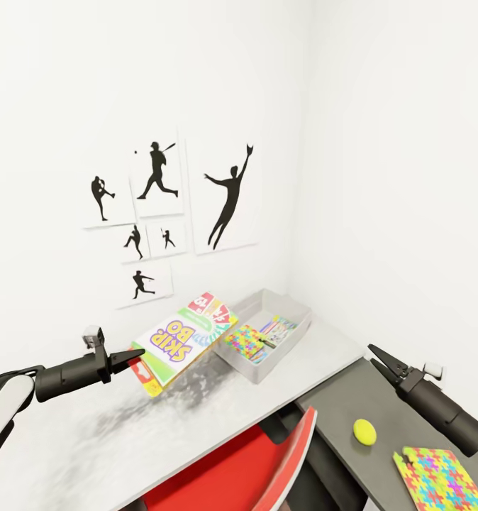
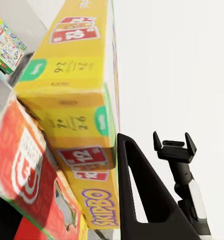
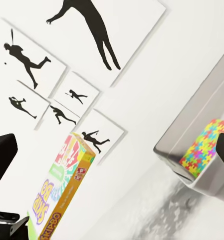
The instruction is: Put all the toys in the child's room - the three board games (two on the bed and one on the table), the two jigsaw puzzles on the table, and the tennis ball on the table - inside the toy box on the table in the child's room.
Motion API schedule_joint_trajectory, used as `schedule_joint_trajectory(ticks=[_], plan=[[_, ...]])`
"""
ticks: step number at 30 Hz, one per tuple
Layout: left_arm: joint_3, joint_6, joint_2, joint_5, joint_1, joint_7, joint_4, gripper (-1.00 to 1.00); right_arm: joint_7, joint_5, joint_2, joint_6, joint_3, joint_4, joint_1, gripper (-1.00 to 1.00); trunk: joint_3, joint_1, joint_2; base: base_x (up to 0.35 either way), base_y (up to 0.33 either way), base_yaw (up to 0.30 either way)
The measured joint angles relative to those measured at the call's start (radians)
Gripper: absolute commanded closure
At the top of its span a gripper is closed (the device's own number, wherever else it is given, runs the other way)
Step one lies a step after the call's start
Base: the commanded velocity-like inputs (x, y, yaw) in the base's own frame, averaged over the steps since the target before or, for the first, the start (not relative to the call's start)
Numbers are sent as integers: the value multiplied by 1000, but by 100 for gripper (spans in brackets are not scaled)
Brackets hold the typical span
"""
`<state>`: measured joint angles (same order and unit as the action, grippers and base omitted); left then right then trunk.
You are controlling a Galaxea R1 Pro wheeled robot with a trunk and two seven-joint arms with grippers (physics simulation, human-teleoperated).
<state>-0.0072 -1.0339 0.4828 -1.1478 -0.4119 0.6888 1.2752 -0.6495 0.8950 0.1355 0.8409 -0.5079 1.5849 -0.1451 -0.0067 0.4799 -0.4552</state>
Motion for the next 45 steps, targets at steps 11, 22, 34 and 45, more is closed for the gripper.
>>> schedule_joint_trajectory(ticks=[11, 22, 34, 45], plan=[[3, 0, -1, -1, 0, 0, 0, 100, -1, 0, -1, 0, 0, 0, 0, -100, 8, 0, 0, 109, -68, 4], [3, 0, -1, 0, 1, 0, 0, 100, -2, 0, -1, 0, 0, 0, 0, -100, 11, 0, 0, 162, 5, 0], [3, 0, -1, -1, 1, 0, 0, 100, -2, 0, 1, 0, 0, 0, 1, -100, 20, 0, 0, 66, 0, 0], [3, 1, -1, 1, 1, 0, 0, 100, -2, 0, -1, 0, 0, 0, 1, -100, 24, 0, 0, 80, 0, 0]])
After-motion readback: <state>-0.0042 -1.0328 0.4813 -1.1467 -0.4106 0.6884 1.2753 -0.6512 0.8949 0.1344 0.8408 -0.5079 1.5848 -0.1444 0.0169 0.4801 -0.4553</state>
